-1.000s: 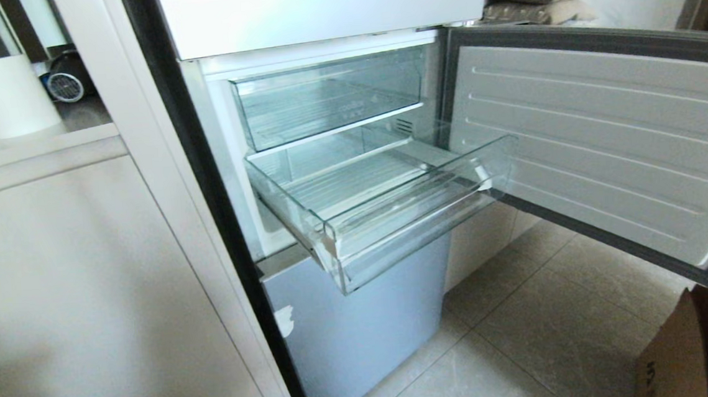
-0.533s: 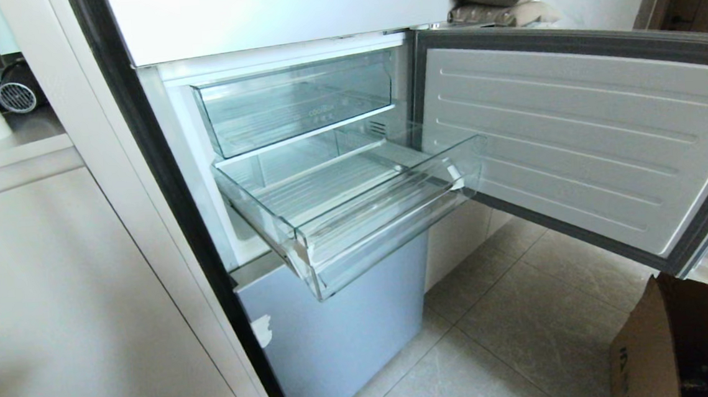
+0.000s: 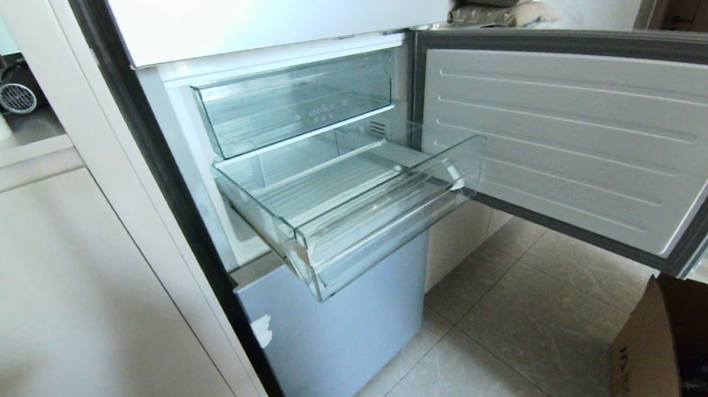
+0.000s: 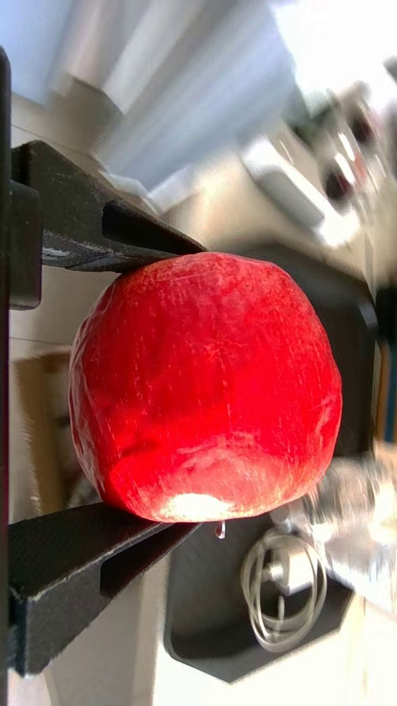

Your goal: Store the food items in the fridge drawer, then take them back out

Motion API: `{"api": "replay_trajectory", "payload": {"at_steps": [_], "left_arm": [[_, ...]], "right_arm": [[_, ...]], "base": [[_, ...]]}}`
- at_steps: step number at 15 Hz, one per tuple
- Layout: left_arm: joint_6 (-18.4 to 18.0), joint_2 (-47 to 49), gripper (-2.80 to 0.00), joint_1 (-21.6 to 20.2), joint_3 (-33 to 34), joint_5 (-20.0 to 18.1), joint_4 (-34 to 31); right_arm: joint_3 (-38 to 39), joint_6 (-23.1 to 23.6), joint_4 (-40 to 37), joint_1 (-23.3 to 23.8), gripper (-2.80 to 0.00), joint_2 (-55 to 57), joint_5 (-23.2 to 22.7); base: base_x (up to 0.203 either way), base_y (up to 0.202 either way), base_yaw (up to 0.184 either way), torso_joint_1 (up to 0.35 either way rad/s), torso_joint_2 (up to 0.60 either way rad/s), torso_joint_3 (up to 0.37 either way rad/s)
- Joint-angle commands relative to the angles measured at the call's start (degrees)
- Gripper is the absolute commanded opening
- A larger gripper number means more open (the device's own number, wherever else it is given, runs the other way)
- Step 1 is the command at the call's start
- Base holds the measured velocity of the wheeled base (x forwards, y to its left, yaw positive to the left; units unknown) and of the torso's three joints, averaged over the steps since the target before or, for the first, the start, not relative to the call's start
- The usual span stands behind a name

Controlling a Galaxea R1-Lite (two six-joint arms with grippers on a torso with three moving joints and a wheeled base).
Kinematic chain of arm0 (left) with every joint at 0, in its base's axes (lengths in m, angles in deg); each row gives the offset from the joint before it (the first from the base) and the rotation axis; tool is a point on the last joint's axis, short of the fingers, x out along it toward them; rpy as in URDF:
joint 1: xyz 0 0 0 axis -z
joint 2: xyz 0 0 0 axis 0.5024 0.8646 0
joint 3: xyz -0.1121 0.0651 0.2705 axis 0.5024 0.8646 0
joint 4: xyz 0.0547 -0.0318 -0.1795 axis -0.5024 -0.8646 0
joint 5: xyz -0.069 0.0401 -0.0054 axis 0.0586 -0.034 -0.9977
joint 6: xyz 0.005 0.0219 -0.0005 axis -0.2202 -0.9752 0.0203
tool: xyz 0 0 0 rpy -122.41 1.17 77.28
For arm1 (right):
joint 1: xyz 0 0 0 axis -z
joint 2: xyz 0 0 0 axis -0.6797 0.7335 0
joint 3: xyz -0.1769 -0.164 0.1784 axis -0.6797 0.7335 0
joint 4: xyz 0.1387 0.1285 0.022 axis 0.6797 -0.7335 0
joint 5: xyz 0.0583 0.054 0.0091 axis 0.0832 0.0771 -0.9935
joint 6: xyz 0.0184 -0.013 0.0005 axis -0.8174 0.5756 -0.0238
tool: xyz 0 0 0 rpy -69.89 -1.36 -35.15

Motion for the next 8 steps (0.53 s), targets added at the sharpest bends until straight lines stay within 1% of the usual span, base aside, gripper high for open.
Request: {"api": "replay_trajectory", "payload": {"at_steps": [1,3,5,7,8], "left_arm": [[0.0,0.0,-2.80,0.0,0.0,0.1,0.0],[0.0,0.0,-2.80,0.0,0.0,0.1,0.0],[0.0,0.0,-2.80,-0.1,0.0,0.0,0.0],[0.0,0.0,-2.80,-0.1,0.0,0.0,0.0],[0.0,0.0,-2.80,-0.1,0.0,0.0,0.0]], "right_arm": [[0.5,-0.8,8.0,1.9,-2.80,12.4,-0.5],[0.2,-1.2,15.6,2.2,-2.80,19.7,-2.6],[-0.7,-1.3,23.8,2.0,-2.80,26.9,-7.5],[-5.1,-1.7,27.1,0.3,-2.80,33.3,-10.2],[-8.0,-2.6,27.8,-1.8,-2.80,35.7,-10.7]], "base": [[0.000,0.000,0.000,0.000,0.00,0.000],[0.000,0.000,0.000,0.000,0.00,0.000],[0.000,0.000,0.000,0.000,0.00,0.000],[0.000,0.000,0.000,0.000,0.00,0.000],[0.000,0.000,0.000,0.000,0.00,0.000]]}}
